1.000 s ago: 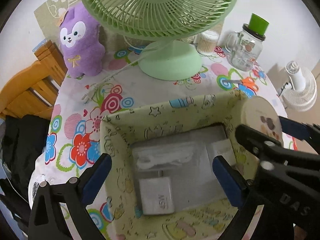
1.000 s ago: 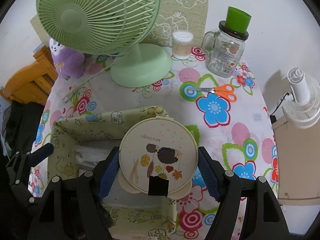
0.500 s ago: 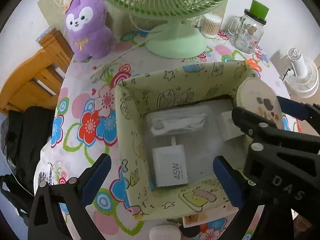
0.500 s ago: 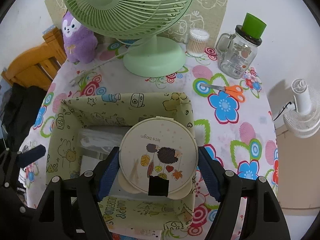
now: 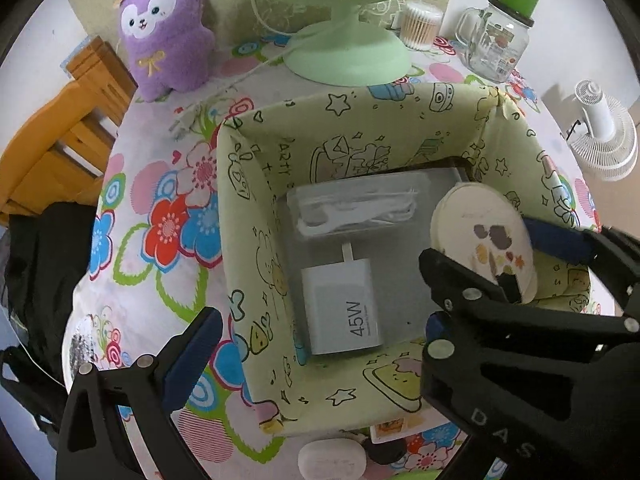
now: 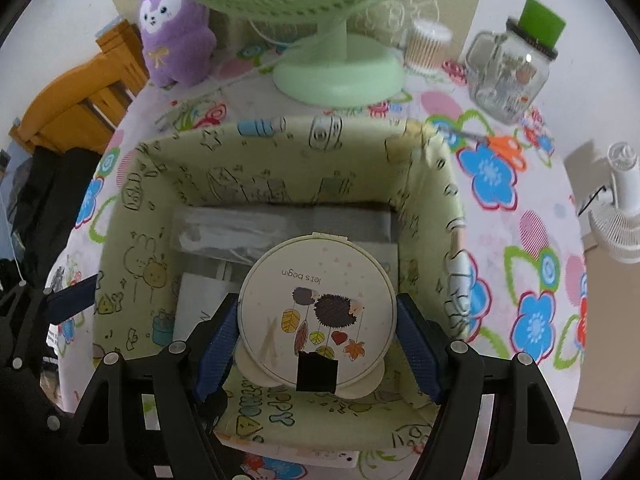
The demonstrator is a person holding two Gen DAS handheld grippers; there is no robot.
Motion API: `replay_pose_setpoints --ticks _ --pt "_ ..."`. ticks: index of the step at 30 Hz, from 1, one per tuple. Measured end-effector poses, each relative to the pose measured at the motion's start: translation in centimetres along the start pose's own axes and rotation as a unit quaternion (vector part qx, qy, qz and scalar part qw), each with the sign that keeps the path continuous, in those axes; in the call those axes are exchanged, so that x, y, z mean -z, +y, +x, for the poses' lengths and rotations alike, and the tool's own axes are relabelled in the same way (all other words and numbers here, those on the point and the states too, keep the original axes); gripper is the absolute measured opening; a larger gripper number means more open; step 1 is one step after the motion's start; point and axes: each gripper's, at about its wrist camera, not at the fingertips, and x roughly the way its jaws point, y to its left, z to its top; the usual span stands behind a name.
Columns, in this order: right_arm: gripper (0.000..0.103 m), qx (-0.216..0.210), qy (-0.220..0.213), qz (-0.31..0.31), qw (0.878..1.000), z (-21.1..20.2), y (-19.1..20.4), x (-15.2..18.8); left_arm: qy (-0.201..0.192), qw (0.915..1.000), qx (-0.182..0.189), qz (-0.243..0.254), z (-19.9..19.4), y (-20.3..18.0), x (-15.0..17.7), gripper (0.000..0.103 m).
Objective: Organize rigid objects
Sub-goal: 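Lower both items into the box and open both tools, then raise both tools out of the box and back away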
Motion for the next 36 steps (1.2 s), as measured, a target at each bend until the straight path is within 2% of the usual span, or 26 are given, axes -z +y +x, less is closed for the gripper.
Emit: replay_pose_setpoints --ticks 6,8,13,36 --pt "0.079 -0.014 0.001 -0.006 1.000 0.4 0.7 -0.4 0.004 1.0000 0.002 -0.001 0.2 0.1 -0.1 0.103" --pt "0.085 -0.022 0.004 -0.006 1.000 0.5 1.0 -0.5 0.005 1.0000 0.004 -0.002 0.3 0.2 0.0 0.103" --pt "0.090 -0.025 0.006 -0.001 1.000 0.3 0.9 -0.5 0.003 1.0000 0.003 0.001 0.0 0.2 -0.1 0.103" --pt "0.094 0.006 -0.050 0.009 0.999 -5.6 0.3 1.9 -0.038 0.9987 0.026 0.023 -4.4 -0.7 1.5 0.103"
